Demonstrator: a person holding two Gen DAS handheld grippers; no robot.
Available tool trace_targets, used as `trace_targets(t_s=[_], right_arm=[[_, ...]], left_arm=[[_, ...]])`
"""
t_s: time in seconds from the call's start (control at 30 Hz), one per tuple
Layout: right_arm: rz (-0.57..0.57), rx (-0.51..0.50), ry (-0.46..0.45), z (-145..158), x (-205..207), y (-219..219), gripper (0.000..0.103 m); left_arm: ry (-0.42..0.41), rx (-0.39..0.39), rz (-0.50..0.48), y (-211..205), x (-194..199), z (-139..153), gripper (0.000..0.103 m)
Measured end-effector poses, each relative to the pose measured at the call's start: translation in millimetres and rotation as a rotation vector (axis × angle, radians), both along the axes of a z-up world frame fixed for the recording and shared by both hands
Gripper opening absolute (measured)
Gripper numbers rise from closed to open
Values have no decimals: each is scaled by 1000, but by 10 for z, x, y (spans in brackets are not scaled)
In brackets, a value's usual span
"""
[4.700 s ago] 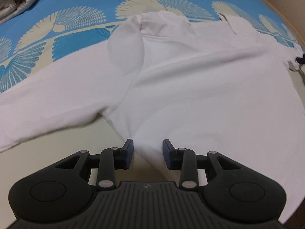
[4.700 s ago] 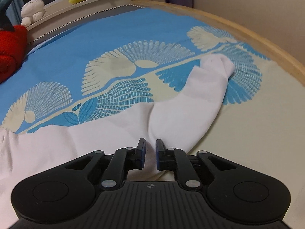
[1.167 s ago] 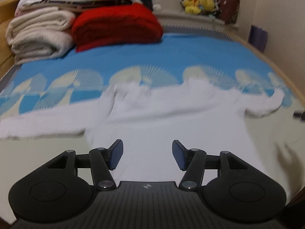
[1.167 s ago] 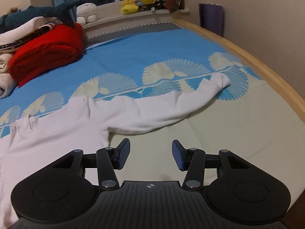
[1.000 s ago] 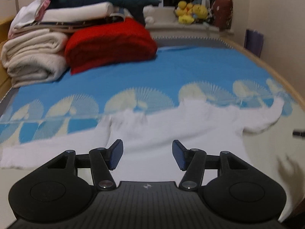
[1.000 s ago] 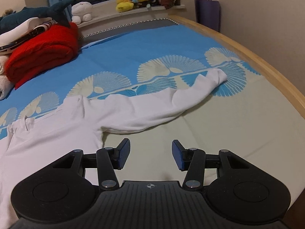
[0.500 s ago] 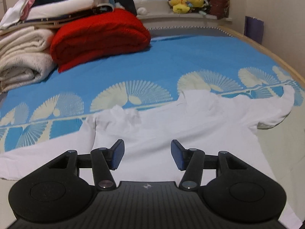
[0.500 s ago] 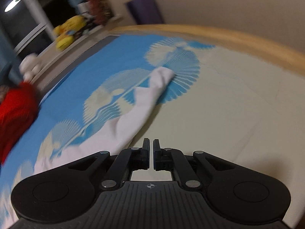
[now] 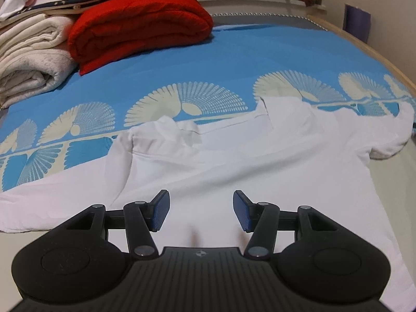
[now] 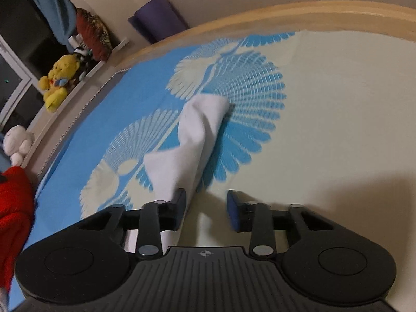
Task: Fold small clothes
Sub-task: 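Lay the held sleeve across the shirt body with the right gripper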
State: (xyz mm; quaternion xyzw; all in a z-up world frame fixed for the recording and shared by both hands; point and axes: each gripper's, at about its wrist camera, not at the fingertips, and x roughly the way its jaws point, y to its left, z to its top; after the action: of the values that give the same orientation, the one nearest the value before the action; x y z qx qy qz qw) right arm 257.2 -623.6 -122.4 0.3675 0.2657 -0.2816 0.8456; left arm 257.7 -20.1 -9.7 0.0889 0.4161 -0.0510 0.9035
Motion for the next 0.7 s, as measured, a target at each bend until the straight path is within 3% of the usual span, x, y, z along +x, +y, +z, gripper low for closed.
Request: trace_targets(t_s=[0.03,0.2,0.37,0.57,0.63,0.7], right_arm=[[-1,-8,-5,6,43,1,0],[123,-135,-71,125,394,241,0],[217,-40,-77,-66,636,300,3],[-29,-111,-58,-31,408,51,6],[-30,-72,-40,-100,418,-65,14],[2,-45,-66,-150,425,-114,14]], left_arm=[[1,8,-11,-31,-3,-17,60],[20,24,-42,-152,-1,-110,60],[37,28,-61,-251,-15,-187,60],[44,24,-65,-283,-3,-208,60],[46,25,-67,-280,-2,-216,60],[50,27,-69,-287,-7,-221,60]])
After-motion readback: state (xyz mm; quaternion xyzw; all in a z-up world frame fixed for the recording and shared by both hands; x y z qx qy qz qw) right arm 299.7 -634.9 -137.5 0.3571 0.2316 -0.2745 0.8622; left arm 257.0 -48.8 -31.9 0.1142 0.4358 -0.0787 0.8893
